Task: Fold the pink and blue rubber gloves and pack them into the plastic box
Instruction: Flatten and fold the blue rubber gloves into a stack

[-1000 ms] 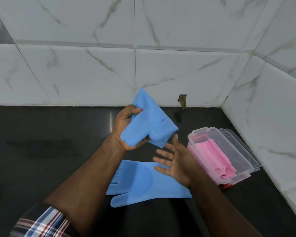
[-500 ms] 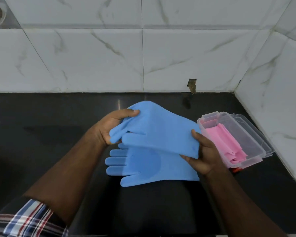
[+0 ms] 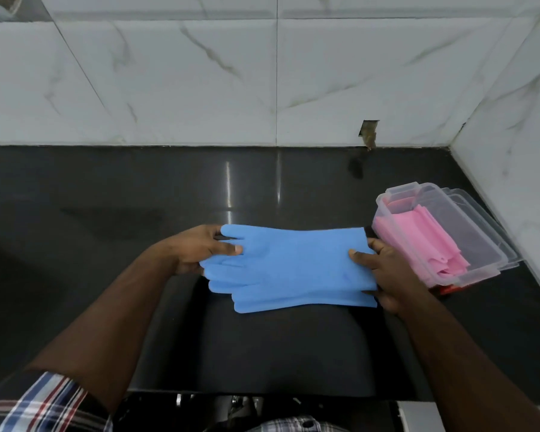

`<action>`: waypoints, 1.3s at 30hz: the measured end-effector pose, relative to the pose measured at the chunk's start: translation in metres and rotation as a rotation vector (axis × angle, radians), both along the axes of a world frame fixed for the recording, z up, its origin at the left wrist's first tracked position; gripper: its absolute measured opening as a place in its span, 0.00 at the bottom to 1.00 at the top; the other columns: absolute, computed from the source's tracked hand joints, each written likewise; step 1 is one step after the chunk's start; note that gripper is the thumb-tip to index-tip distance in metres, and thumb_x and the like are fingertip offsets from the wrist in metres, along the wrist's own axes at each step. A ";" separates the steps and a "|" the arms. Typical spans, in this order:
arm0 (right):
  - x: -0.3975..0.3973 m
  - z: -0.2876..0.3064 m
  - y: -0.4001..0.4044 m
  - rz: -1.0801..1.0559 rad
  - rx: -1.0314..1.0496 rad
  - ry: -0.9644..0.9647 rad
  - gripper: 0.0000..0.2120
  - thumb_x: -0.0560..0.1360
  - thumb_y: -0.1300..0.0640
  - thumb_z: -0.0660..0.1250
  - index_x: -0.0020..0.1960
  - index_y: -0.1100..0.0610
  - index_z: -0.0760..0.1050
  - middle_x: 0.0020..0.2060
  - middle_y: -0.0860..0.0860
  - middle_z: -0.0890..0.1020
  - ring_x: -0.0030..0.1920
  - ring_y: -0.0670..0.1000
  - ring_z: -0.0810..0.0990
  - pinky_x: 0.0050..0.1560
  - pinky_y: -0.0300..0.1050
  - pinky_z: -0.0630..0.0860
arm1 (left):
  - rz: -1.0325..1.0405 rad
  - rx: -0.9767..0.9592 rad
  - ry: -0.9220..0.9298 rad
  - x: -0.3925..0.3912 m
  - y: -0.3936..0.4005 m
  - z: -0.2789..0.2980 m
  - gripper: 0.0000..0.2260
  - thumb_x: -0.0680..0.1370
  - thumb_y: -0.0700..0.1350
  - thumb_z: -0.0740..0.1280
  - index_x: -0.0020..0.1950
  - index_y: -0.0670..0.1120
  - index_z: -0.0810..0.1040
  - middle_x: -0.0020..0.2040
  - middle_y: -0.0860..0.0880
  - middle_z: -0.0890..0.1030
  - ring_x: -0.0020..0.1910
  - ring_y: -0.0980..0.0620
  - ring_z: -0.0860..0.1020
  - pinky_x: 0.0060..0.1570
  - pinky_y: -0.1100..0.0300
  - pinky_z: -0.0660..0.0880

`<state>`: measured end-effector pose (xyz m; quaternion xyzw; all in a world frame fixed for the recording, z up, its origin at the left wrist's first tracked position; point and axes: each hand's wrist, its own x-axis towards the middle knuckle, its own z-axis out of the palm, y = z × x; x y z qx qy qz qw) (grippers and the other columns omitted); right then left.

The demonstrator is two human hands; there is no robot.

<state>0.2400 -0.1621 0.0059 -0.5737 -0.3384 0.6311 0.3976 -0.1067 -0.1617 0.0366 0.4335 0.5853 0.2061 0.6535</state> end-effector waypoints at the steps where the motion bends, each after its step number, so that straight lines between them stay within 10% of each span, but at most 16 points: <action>1: -0.001 -0.006 -0.001 0.005 -0.015 -0.057 0.12 0.76 0.63 0.69 0.60 0.58 0.77 0.51 0.56 0.86 0.48 0.59 0.85 0.48 0.58 0.82 | 0.012 0.007 0.041 0.000 -0.001 -0.002 0.19 0.74 0.45 0.77 0.64 0.48 0.80 0.59 0.43 0.85 0.58 0.40 0.83 0.63 0.35 0.75; 7: -0.005 -0.014 -0.004 -0.050 -0.026 -0.181 0.10 0.75 0.66 0.66 0.53 0.54 0.78 0.48 0.55 0.85 0.43 0.57 0.85 0.37 0.51 0.80 | 0.138 0.122 0.214 0.002 0.000 -0.005 0.12 0.76 0.41 0.74 0.59 0.45 0.80 0.54 0.39 0.85 0.42 0.46 0.84 0.32 0.56 0.79; 15: 0.000 -0.006 -0.006 -0.228 0.033 -0.060 0.12 0.73 0.65 0.64 0.51 0.52 0.77 0.44 0.51 0.84 0.42 0.54 0.83 0.34 0.48 0.79 | 0.192 0.113 0.023 -0.001 -0.003 -0.005 0.14 0.78 0.37 0.72 0.63 0.40 0.78 0.45 0.40 0.83 0.32 0.50 0.80 0.22 0.61 0.71; 25: 0.000 -0.025 -0.008 -0.107 0.068 -0.402 0.11 0.72 0.52 0.72 0.50 0.57 0.80 0.47 0.53 0.85 0.50 0.58 0.83 0.55 0.60 0.80 | 0.226 0.096 0.172 -0.002 -0.002 -0.019 0.07 0.79 0.43 0.71 0.56 0.41 0.82 0.48 0.42 0.85 0.42 0.48 0.84 0.36 0.54 0.81; 39: -0.001 -0.016 -0.008 -0.289 -0.115 -0.234 0.05 0.72 0.53 0.68 0.42 0.55 0.77 0.52 0.58 0.82 0.51 0.62 0.81 0.41 0.54 0.77 | 0.362 0.106 0.191 -0.006 -0.005 -0.032 0.09 0.77 0.43 0.74 0.51 0.37 0.84 0.47 0.40 0.86 0.42 0.47 0.85 0.41 0.51 0.84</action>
